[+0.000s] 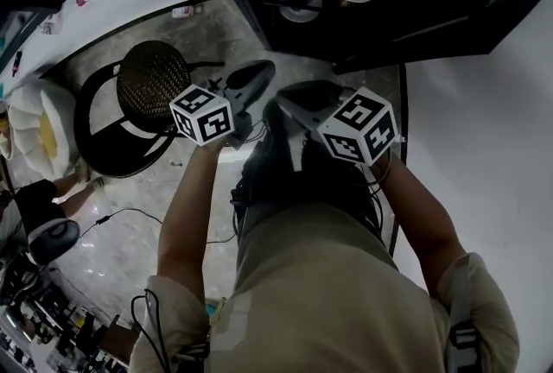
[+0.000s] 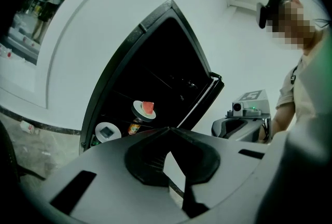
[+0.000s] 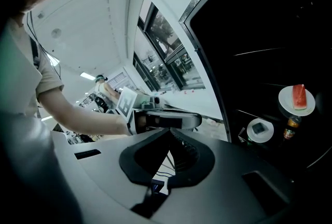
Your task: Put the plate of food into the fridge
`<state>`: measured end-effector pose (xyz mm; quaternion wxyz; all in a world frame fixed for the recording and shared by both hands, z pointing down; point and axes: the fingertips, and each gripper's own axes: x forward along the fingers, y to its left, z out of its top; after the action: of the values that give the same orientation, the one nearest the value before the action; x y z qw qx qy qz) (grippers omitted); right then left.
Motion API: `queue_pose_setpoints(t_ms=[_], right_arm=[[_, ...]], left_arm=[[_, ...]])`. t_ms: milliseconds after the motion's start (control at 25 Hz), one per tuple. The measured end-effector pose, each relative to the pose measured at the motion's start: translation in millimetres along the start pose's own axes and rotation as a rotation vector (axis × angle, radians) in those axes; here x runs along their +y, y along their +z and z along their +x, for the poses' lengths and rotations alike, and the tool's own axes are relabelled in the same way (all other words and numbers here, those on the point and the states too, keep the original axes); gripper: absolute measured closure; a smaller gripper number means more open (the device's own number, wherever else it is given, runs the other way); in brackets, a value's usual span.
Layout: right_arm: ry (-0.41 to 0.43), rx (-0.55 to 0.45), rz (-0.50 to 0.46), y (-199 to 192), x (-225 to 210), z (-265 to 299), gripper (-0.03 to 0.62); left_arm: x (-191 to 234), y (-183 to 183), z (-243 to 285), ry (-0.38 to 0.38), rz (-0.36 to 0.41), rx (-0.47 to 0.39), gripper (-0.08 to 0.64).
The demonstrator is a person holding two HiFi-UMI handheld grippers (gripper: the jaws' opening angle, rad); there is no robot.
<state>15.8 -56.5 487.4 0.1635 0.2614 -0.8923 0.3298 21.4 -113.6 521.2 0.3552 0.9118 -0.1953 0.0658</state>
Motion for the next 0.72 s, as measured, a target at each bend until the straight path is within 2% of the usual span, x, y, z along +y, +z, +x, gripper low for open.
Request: queue_pose_setpoints(t_ms=[360, 720], right_arm=[[0.023, -0.048, -0.046, 5, 12, -24, 0.571], [0.043, -0.089, -0.079, 15, 18, -48, 0.571]], left_arm=[[-31, 14, 2, 0.016, 0.125, 0.000, 0.551], [-59, 29, 1, 0.034, 0.152, -0.046, 0.551]])
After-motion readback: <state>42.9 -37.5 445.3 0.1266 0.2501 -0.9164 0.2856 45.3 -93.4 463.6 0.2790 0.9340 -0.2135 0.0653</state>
